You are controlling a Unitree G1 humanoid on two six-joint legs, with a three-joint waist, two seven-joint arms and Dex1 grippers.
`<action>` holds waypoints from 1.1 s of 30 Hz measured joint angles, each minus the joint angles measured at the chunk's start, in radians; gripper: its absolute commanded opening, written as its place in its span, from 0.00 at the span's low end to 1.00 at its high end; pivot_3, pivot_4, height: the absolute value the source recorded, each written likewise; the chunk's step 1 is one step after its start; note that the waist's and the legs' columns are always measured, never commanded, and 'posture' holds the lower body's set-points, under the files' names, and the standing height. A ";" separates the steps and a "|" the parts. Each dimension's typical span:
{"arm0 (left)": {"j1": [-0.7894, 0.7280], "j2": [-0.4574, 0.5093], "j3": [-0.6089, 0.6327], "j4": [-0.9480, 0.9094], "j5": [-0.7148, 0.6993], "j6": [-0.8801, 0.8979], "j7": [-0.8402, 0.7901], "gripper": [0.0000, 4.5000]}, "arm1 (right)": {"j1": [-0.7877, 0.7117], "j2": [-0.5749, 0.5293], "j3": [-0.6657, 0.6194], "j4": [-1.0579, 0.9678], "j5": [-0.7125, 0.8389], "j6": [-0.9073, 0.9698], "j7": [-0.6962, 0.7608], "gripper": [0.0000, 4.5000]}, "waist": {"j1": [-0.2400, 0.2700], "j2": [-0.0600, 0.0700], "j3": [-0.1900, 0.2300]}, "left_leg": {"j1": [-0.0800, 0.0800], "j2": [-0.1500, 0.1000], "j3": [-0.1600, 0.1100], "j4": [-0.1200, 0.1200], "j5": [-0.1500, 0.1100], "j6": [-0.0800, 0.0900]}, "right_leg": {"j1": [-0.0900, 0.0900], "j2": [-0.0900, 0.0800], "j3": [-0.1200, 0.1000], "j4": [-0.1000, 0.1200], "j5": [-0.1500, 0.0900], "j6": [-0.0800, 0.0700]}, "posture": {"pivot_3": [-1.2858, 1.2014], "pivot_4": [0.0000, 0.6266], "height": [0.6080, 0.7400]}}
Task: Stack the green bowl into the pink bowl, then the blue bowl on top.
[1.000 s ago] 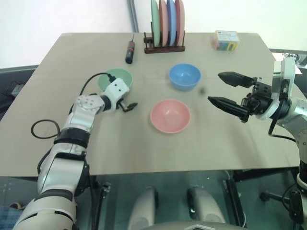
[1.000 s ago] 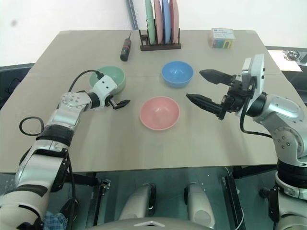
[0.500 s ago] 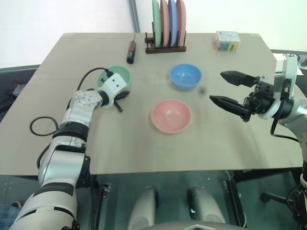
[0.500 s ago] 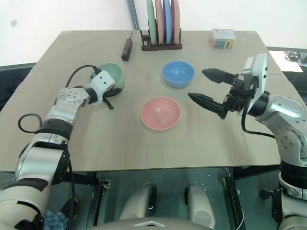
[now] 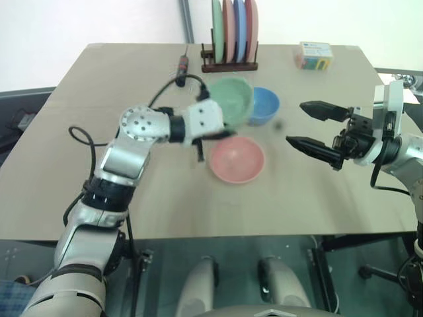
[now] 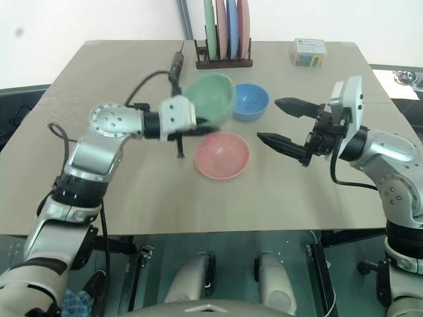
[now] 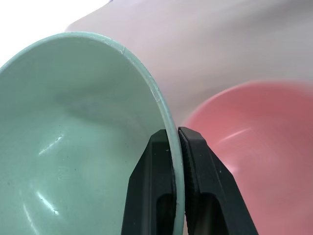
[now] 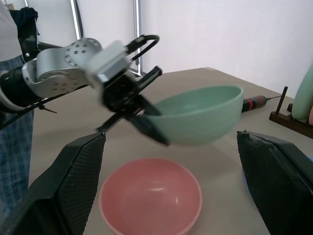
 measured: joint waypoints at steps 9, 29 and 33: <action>0.075 0.081 -0.050 -0.096 0.005 -0.060 -0.104 0.01 | 0.007 -0.001 -0.001 0.001 0.001 -0.001 -0.001 1.00 | -0.006 0.000 0.000 | 0.002 0.000 0.001 0.000 0.000 0.000 | 0.001 0.000 0.001 0.000 0.000 0.000 | 0.52 0.24 1.00; 0.344 -0.024 0.459 -0.251 -0.338 0.340 0.309 0.53 | -0.247 -0.042 0.295 0.368 -0.371 -0.251 0.112 1.00 | -0.023 0.000 0.000 | 0.008 0.002 0.004 0.000 0.000 0.000 | 0.002 0.001 0.004 0.002 -0.002 0.003 | 0.52 0.24 1.00; 0.496 -0.005 0.653 -0.310 -0.399 0.376 0.377 0.53 | -0.390 0.020 0.452 0.664 -0.611 -0.506 0.145 1.00 | -0.019 0.000 0.001 | 0.006 0.001 0.004 -0.001 0.000 0.000 | 0.002 0.001 0.004 0.001 0.000 0.000 | 0.52 0.24 1.00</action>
